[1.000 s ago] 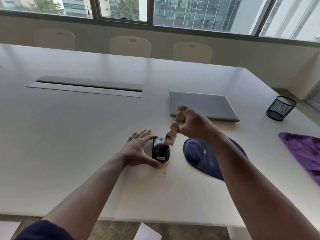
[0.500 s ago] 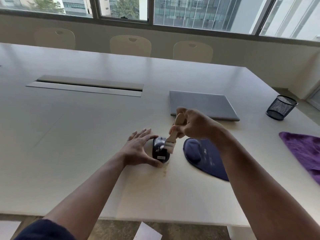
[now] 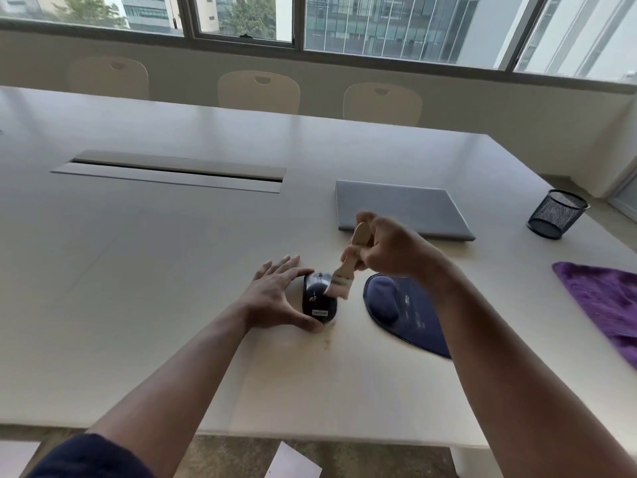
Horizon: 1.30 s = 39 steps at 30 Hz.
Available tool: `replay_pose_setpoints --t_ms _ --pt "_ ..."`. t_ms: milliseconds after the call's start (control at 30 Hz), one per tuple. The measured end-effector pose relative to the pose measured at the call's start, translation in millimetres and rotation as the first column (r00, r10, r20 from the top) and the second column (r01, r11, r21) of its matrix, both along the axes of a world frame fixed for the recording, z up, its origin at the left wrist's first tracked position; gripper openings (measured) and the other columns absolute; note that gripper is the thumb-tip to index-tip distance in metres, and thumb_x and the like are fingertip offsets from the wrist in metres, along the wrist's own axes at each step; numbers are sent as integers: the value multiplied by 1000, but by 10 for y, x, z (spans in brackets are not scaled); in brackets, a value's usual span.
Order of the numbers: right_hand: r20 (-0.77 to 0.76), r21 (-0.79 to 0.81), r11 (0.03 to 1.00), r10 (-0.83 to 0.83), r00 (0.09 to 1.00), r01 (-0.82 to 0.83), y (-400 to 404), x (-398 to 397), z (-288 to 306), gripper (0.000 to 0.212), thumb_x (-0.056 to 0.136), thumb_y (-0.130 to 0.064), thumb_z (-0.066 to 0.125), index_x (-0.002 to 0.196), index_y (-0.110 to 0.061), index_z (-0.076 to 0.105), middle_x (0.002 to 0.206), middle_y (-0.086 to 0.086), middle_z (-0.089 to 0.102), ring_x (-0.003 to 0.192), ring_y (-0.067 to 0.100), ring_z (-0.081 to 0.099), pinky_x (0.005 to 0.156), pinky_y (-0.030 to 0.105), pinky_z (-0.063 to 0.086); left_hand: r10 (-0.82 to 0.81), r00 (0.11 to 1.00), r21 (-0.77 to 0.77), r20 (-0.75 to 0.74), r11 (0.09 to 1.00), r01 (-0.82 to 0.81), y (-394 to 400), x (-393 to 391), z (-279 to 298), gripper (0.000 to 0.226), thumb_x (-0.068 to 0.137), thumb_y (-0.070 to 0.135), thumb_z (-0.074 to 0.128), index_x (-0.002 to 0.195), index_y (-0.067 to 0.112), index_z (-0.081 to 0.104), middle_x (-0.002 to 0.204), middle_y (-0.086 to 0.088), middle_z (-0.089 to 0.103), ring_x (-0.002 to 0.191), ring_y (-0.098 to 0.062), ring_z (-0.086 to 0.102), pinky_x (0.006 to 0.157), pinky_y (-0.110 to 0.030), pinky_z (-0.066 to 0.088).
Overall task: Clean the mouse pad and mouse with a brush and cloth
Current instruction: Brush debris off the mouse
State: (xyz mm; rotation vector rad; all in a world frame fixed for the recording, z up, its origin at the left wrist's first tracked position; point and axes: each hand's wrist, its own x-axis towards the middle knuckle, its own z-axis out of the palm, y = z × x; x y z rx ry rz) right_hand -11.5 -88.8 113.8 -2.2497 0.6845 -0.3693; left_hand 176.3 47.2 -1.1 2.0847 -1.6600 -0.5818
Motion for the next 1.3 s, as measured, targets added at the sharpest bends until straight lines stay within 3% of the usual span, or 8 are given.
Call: replay_pose_setpoints --t_ms 133,367,467,600,700,900,1067,1300 --pt "64 -71 994 -79 995 83 -43 31 42 38 79 -14 65 70 -47 48 82 4 76 79 23 74 76 50 60 7 1000 4 -8 1000 -7 6 -7 13 118 41 81 74 146 45 34 163 12 8 138 11 -10 114 -22 -15" --pt "31 -195 973 -119 992 123 -15 113 -138 36 83 -17 69 72 -39 43 85 7 75 77 27 71 69 34 56 5 1000 6 -10 1000 -5 11 -3 20 115 46 76 79 146 44 34 163 12 8 130 14 -11 111 -20 -16" --pt "12 -83 994 -75 997 76 -31 75 -109 45 84 -8 69 71 -48 50 81 3 76 75 23 74 73 41 61 3 1000 3 -17 1000 -3 17 -7 25 116 43 78 77 146 45 34 163 12 8 130 15 -12 112 -21 -15" --pt "50 -41 997 -68 996 70 -72 73 -8 39 85 -5 68 74 -30 41 77 2 76 70 21 75 71 48 62 -2 1000 4 -30 1000 2 17 -15 32 117 40 80 74 145 46 34 163 13 8 125 18 -13 110 -20 -15" --pt "32 -93 993 -72 997 74 -4 94 -31 40 84 -7 68 73 -35 43 79 0 75 75 20 73 73 43 61 -3 999 4 -34 1000 3 29 -15 32 118 39 82 72 145 47 33 163 13 7 126 17 -14 109 -20 -16" --pt "20 100 995 0 1000 -2 36 24 115 37 89 3 64 79 -27 44 70 0 75 68 20 75 57 26 60 -14 1000 8 2 1000 14 0 -5 21 118 44 82 72 147 45 31 164 11 7 146 1 -9 114 -25 -15" --pt "55 69 993 -98 994 94 29 -44 172 32 91 -1 63 80 -18 39 77 6 73 73 27 75 70 46 62 -10 1000 -10 7 1000 10 -3 3 1 120 40 87 69 146 45 32 163 10 10 148 1 -6 119 -30 -12" --pt "104 47 967 -254 962 251 -49 -224 148 26 90 -8 66 82 -16 43 81 15 74 70 29 75 72 53 60 -15 1000 -33 -3 999 15 2 4 3 130 40 89 66 152 40 23 163 12 10 147 3 -6 119 -28 -12"
